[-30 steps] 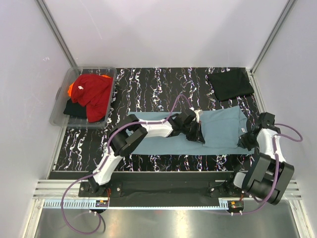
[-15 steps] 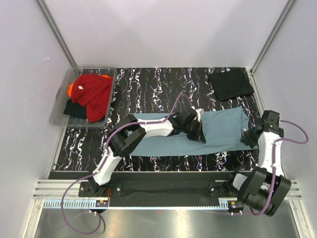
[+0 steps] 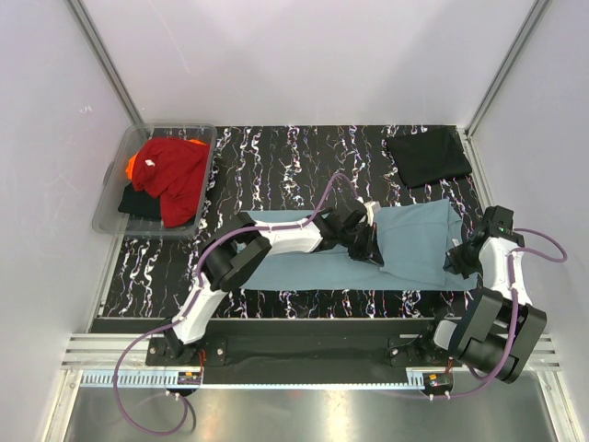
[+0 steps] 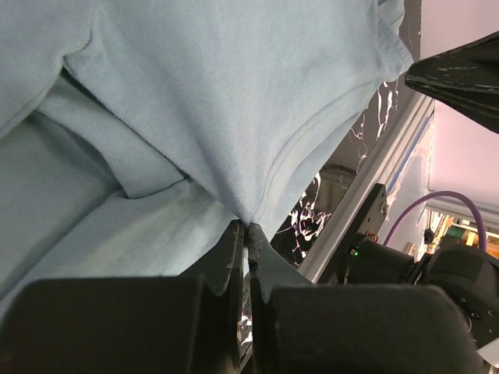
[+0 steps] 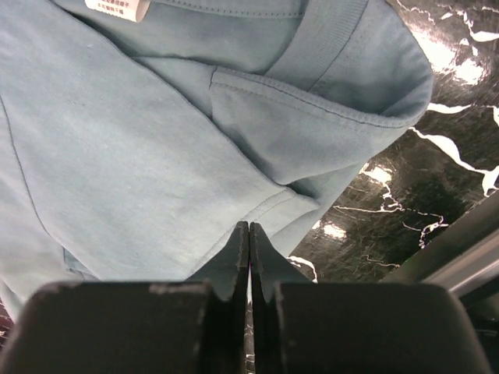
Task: Fold and stack the t-shirts
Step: Fold the tshirt
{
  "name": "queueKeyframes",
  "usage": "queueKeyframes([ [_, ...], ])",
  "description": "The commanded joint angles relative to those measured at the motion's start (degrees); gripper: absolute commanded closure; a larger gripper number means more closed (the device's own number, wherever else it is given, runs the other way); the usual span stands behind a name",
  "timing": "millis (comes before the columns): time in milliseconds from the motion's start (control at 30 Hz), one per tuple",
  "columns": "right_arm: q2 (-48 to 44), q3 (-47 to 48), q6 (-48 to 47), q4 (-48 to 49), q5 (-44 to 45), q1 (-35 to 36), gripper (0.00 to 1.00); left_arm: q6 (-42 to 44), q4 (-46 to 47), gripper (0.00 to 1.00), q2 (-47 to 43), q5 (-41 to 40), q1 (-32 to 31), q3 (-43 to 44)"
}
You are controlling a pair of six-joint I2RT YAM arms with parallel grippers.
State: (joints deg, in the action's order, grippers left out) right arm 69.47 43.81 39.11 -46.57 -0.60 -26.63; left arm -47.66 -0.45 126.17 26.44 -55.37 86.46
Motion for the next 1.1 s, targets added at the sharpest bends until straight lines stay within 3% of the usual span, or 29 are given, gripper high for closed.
queueKeyframes([
  [0, -0.83, 0.57, 0.26, 0.51, 0.78, 0.0, 1.0, -0.42, 1.5, 1.0, -0.66, 2.22, -0.26, 2.31],
  [67, -1.09, 0.22, 0.7, 0.6, 0.78, 0.0, 0.97, -0.68, 1.68, 1.0, -0.57, 2.39, -0.26, 2.4],
  [100, -1.09, -0.04, 0.79, 0.6, 0.78, 0.0, 0.82, -0.68, 1.77, 1.0, -0.66, 2.48, -0.26, 2.4],
  [133, -0.66, -0.3, 1.05, 0.86, 0.78, 0.0, 0.75, -0.68, 1.68, 1.0, -0.66, 2.39, -0.26, 2.4],
  [200, 0.22, -1.01, 1.05, 2.26, 1.48, 0.0, 0.65, -0.68, 1.68, 1.0, -0.49, 2.13, -0.35, 2.32],
  [233, 1.53, -1.27, 1.05, 2.79, 1.57, 0.0, 0.64, -0.68, 1.68, 1.0, -0.4, 2.04, -0.35, 2.31],
  [500, 5.32, -4.43, 1.93, 7.0, 1.39, 0.0, 0.61, -0.51, 2.82, 1.0, 1.62, 0.9, -0.44, 1.44],
  [633, 7.77, -4.53, 2.37, 8.86, 0.78, 0.0, 0.64, -0.33, 2.82, 1.0, 2.76, 1.16, -0.44, 1.7],
  [900, 7.7, -2.86, 1.58, 9.21, 1.31, 0.0, 0.82, -0.15, 2.91, 1.0, 5.4, 0.9, 0.35, 2.22],
  [1067, 8.84, -1.54, 0.0, 7.81, -1.51, 0.0, 0.78, -0.33, 3.7, 1.0, 5.75, 1.86, 0.71, 2.31],
])
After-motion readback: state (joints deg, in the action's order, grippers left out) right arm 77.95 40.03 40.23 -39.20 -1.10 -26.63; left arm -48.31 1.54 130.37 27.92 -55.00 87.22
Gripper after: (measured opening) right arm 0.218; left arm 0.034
